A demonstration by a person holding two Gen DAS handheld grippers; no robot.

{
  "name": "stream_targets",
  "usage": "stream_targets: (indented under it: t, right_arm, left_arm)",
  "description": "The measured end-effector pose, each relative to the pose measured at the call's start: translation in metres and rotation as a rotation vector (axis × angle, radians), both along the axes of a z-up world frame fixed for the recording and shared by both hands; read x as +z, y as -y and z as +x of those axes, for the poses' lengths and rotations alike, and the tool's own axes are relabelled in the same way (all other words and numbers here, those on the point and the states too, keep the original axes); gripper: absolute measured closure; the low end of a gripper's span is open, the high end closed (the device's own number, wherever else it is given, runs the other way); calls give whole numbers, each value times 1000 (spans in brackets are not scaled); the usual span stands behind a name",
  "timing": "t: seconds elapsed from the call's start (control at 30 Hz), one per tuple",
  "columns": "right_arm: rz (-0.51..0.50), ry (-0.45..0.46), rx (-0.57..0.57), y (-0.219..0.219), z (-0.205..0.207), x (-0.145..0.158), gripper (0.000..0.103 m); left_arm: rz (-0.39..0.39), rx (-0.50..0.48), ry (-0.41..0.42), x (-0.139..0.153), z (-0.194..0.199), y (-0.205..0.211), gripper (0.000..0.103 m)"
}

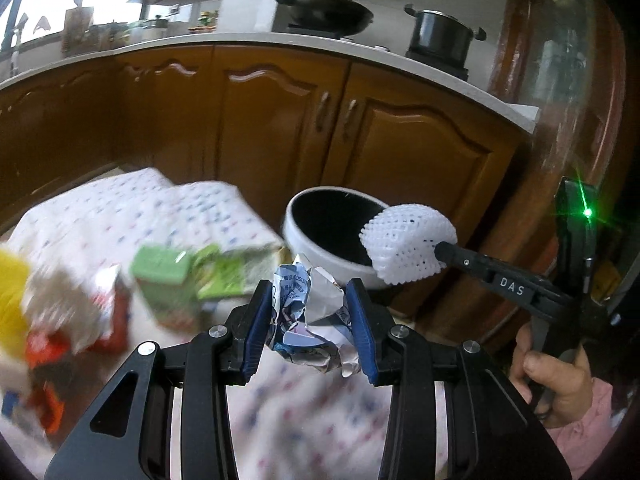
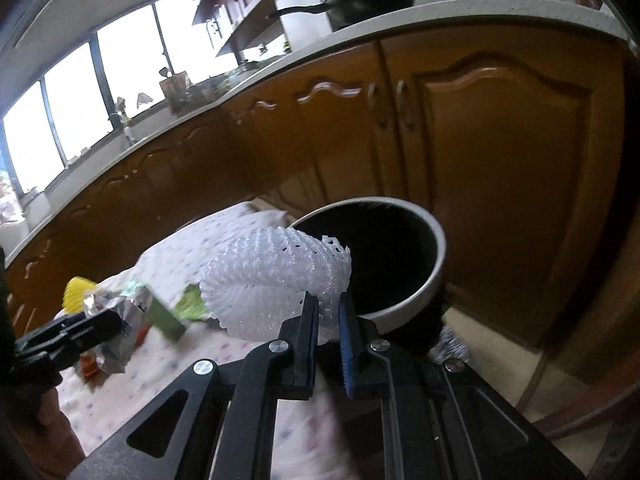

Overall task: Collect trash
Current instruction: 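Carry both items over the bin and open both tools to drop them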

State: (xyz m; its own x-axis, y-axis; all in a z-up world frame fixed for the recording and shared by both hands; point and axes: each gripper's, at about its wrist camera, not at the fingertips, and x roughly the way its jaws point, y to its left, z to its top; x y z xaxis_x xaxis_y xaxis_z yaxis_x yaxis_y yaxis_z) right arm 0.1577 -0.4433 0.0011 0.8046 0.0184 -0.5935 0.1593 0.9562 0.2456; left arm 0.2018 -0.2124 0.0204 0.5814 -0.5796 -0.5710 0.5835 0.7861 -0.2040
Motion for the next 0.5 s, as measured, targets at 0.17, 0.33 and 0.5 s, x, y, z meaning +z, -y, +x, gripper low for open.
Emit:
stream_targets:
  t: [0.17,0.33,0.5]
  right_arm:
    - [-35,-37,-20,25,23,1,93]
    - [-72,-80,-18,40,45,-2,93]
    - [-89,-141,-2,48,62,-14,93]
  left_arm:
    - [14,-26,-27,7,37,42,66]
    - [49,-43,-56,4,76,81,66]
    - [83,-63,-124,-11,111,118,65]
